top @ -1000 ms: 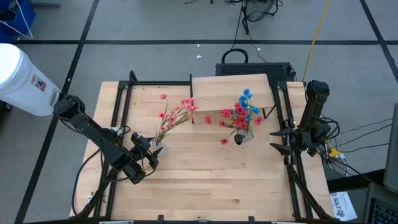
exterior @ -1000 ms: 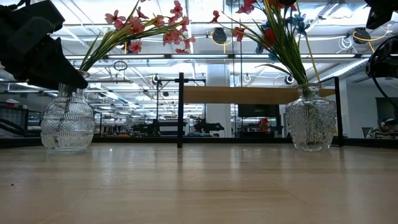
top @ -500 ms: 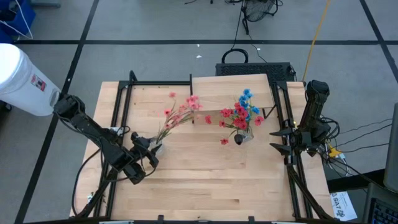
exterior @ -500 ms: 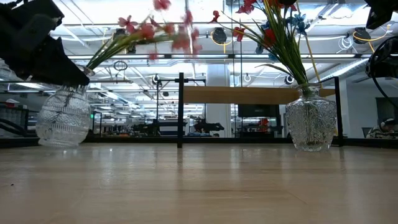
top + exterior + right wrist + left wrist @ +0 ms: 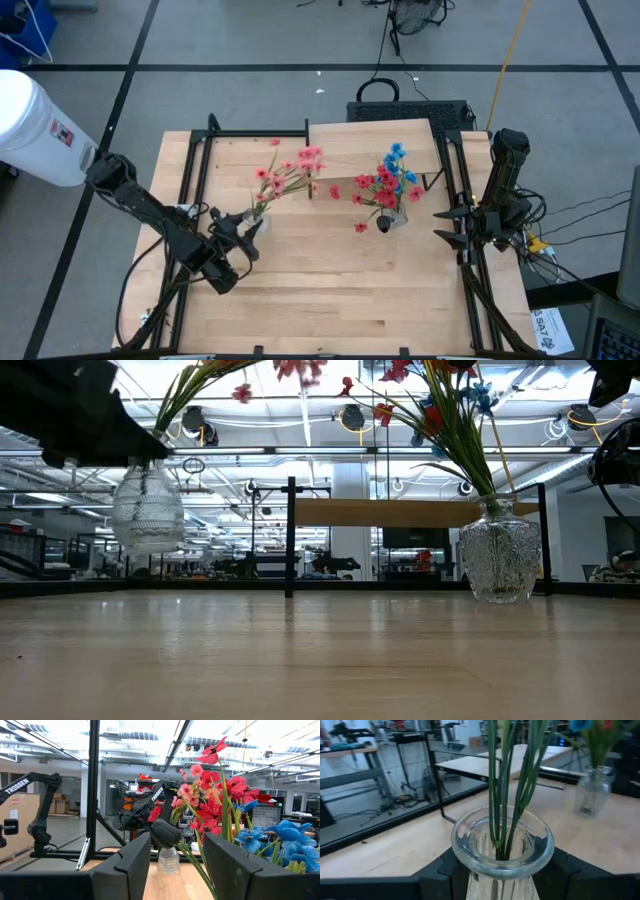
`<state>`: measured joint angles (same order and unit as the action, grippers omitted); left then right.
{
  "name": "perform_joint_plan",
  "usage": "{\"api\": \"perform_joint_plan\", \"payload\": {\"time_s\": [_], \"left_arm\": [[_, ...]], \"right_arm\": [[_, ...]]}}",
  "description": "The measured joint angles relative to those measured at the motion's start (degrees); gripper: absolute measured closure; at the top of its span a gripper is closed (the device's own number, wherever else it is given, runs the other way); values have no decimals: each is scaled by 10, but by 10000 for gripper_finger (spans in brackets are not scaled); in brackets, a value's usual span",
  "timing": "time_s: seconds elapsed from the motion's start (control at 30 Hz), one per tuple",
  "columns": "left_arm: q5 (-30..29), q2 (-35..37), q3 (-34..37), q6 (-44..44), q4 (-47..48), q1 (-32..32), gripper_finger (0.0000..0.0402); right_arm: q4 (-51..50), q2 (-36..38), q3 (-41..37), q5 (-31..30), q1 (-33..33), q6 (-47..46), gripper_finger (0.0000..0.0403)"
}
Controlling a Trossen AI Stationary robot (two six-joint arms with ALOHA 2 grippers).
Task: Pick and place flowers into a vace then onto a shelf
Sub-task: Put the left transparent flower vase on the shelf
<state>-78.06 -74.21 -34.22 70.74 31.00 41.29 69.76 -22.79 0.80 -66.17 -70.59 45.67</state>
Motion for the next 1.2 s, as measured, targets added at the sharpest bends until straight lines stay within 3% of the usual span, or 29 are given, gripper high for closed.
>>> {"api": "perform_joint_plan", "payload": {"time_s": [0.1,0.2,0.4,0.5,0.67,0.8,1.1,1.2], "left_arm": [[-6,7,0,-9,-21,-23,229],[-7,22,0,-78,-77,-48,226],[23,68,0,-405,-330,-105,227],[83,89,0,-584,-476,-143,229],[197,119,-1,-765,-627,-220,221],[332,143,-1,-792,-659,-302,225],[576,124,-65,-729,-608,-486,228],[618,98,-109,-727,-583,-526,220]], "right_arm": [[0,0,0,0,0,0,229],[0,0,0,0,0,0,227],[0,0,0,0,0,0,226],[0,0,0,0,0,0,229],[0,0,0,0,0,0,226],[0,0,0,0,0,0,225],[0,0,0,0,0,0,227],[0,0,0,0,0,0,225]]}}
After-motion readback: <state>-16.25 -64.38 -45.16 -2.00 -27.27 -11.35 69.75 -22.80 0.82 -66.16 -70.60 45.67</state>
